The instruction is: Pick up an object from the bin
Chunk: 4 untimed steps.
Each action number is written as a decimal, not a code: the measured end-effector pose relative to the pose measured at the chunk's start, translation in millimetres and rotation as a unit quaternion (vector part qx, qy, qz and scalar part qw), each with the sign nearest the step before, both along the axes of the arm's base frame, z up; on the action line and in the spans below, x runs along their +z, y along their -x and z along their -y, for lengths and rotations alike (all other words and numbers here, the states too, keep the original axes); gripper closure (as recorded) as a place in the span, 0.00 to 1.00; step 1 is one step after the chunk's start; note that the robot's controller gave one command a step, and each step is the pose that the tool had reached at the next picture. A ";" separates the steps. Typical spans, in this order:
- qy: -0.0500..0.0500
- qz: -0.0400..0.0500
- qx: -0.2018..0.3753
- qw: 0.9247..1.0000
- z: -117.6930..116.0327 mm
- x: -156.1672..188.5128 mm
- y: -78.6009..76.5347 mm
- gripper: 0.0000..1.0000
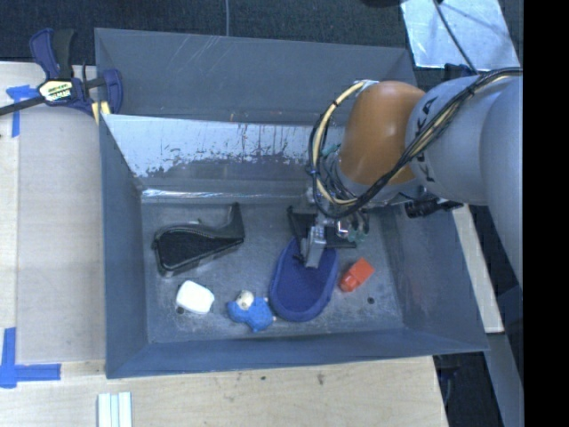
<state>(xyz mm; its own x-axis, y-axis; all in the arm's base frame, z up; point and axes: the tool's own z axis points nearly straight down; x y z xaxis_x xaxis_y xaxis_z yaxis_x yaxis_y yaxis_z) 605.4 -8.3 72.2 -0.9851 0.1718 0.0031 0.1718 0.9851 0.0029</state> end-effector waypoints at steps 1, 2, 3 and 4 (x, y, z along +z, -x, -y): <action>0.000 0.002 0.000 1.000 0.0 2.1 -1.3 0.00; 0.000 0.004 0.001 1.000 0.0 3.9 -2.5 0.00; 0.000 0.006 0.001 1.000 0.0 5.7 -3.6 0.00; 0.000 0.007 0.001 1.000 0.5 6.7 -5.1 1.00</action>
Offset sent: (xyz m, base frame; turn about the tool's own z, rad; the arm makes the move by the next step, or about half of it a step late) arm 0.0000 0.0000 0.0000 0.0000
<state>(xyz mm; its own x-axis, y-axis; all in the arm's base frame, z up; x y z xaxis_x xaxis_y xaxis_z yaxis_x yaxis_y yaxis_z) 610.4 -8.9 78.9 -0.9854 0.1700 -0.0116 0.1699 0.9854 0.0052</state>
